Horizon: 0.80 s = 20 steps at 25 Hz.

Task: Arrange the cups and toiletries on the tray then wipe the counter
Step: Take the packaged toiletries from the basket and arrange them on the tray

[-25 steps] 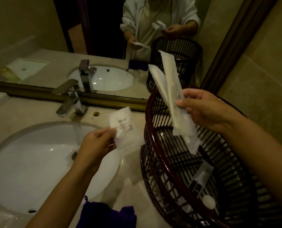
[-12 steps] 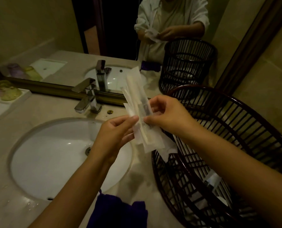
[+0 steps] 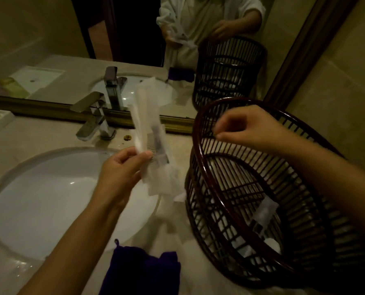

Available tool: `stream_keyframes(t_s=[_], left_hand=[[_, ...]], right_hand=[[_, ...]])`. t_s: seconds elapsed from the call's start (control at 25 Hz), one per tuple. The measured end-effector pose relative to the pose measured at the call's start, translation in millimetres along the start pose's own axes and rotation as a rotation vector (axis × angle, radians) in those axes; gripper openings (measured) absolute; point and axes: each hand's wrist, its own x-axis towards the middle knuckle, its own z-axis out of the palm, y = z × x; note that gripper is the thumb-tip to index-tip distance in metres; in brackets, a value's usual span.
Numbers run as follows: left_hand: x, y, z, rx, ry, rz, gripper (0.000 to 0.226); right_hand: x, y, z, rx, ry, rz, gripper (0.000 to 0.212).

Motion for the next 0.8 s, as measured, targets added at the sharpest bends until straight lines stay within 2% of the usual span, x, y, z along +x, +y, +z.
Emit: stream_keyframes(t_s=[0.12,0.2,0.28,0.36,0.48,0.64,0.8], left_hand=[[5,-13,-16,0.055,0.027,-0.033,0.017],[8,-23,-19,0.049,0.036,-0.064,0.021],[10,-31,-19,0.029,0.025,-0.083,0.02],[12,-37,-20,0.025,0.006,-0.076,0.015],[14,-44,-26,0.019,0.013,-0.067,0.012],[15,-50,-35,0.019,0.041,-0.076,0.012],[18,-56,-34,0.002,0.05,-0.07,0.009]], right_hand=[[-18,70,-14,-0.272,-0.422,0.191,0.012],[-28,110,12,-0.542,-0.695,0.226,0.02],[-37,137,46,-0.666,-0.857,0.174,0.032],[-44,153,71,-0.665,-0.955,0.108,0.036],[-51,166,89,-0.676,-1.014,0.047,0.041],[-57,175,87,-0.672,-0.941,-0.081,0.034],[-62,181,81,-0.808,-0.888,-0.122,0.029]])
